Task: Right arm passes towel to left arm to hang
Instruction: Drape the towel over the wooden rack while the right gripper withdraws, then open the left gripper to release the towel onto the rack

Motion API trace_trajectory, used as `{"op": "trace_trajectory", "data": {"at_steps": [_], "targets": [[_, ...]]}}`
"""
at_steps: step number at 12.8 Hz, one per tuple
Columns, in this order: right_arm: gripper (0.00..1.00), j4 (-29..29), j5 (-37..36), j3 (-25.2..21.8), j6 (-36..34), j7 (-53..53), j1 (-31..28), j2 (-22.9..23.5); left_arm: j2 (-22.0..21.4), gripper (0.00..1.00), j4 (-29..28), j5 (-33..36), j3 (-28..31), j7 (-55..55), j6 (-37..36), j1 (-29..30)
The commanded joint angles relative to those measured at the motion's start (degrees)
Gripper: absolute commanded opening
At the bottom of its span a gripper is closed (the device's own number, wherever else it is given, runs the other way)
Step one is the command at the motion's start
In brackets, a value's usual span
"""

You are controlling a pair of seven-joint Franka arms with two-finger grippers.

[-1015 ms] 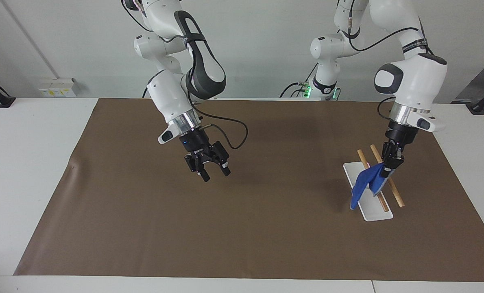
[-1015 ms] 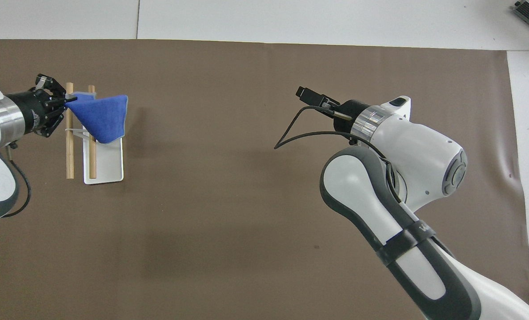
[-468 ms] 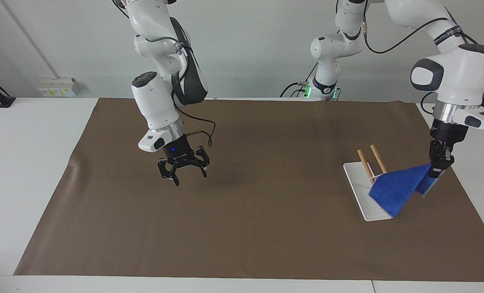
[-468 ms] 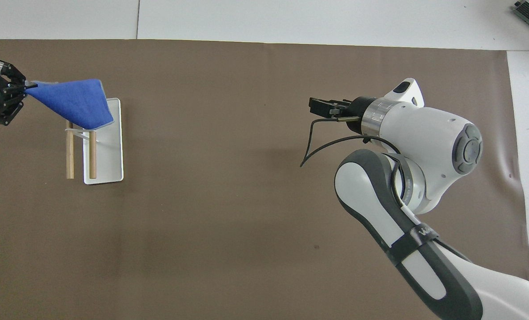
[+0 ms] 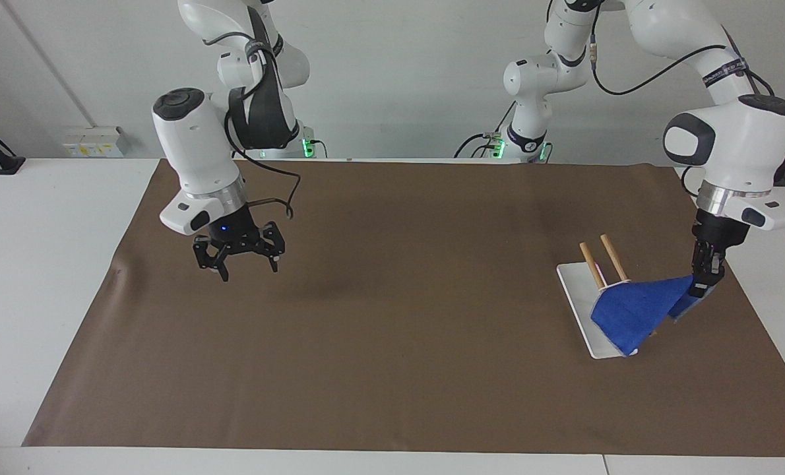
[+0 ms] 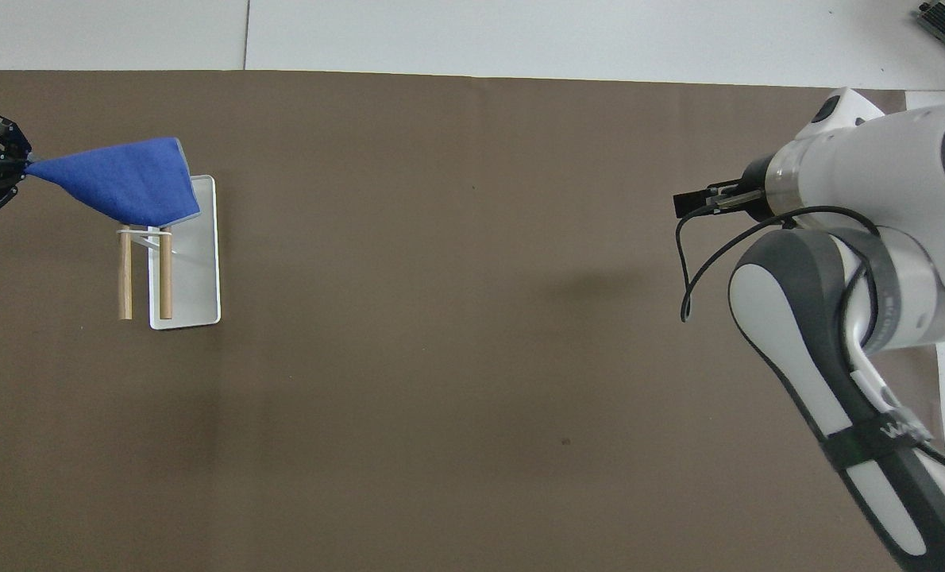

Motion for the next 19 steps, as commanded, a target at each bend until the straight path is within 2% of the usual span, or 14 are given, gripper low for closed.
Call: {"op": "trace_trajectory", "data": {"at_steps": [1,3,5,7,9,11,14,18,19], "targets": [[1.0,1.4,-2.6,0.6,-7.5,6.4,-1.7,-3.8,-0.3,0.0,-1.7,0.7,0.0,-1.2,2.8,-0.1],[1.0,2.3,-2.9,0.6,-12.4,9.7,-3.0,-6.3,-0.3,0.0,-4.9,0.5,-0.2,-1.7,7.5,-0.3],[1.0,2.7,-2.6,0.6,-15.7,10.4,-4.1,-8.8,0.0,0.0,-6.2,0.5,-0.4,-1.6,9.1,-0.8],[1.0,5.0,-1.8,0.1,-20.3,10.7,-5.6,-9.4,2.1,0.0,-6.2,0.5,-1.0,-1.9,11.3,-1.1],[1.0,8.8,-1.5,-0.7,-27.0,11.5,-5.9,-9.2,2.4,0.0,-6.1,0.5,-1.0,-1.7,12.3,-1.0],[1.0,8.5,0.4,-1.2,-28.5,14.5,-6.1,-9.3,2.5,0.0,-5.7,0.5,-1.0,-0.8,12.2,-1.0],[1.0,6.2,0.5,-1.3,-28.4,14.0,-6.2,-10.6,3.7,0.4,-2.8,0.6,-0.9,0.8,11.9,-0.3],[1.0,5.1,-0.5,-1.4,-27.8,4.9,-7.7,-11.0,5.5,0.7,1.3,0.7,-0.6,4.7,11.4,0.6],[1.0,5.1,-0.7,-1.4,-27.8,4.9,-7.7,-11.0,5.8,0.71,2.5,0.6,-0.5,4.7,11.1,0.6]]}}
